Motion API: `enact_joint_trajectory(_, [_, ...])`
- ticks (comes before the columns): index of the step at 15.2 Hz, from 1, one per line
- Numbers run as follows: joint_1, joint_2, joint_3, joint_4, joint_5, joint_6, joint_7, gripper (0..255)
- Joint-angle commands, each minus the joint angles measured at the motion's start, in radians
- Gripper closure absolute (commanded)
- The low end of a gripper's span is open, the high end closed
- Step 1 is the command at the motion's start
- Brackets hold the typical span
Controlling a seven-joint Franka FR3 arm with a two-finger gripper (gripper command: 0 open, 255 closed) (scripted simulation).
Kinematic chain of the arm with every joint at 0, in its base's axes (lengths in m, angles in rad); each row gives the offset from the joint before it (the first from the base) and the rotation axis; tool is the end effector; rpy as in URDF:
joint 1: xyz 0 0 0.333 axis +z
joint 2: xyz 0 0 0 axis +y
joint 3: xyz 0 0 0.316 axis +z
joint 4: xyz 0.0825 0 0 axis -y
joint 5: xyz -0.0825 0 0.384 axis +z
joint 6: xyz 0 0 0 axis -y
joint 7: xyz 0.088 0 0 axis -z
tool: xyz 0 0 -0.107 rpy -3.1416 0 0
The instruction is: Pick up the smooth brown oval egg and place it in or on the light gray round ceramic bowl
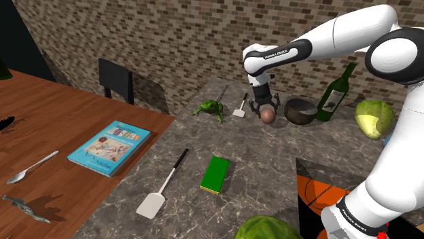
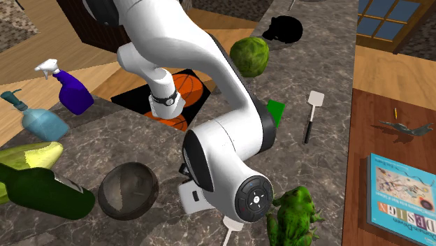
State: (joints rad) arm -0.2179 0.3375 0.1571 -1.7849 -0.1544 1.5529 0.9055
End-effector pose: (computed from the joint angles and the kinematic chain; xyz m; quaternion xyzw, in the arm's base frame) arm 0.5673 -0.0565 0.3377 0.8601 -0.4250 -0.2336 0.1580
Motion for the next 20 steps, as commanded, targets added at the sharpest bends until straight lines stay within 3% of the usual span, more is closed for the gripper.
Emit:
enact_joint_trajectory(1, [0.000,-0.009,0.000,0.014,0.001,-0.023,-0.003,255])
enact_joint_trajectory(20, [0.003,-0.074,0.004,0.182,0.009,-0.253,-0.033,255])
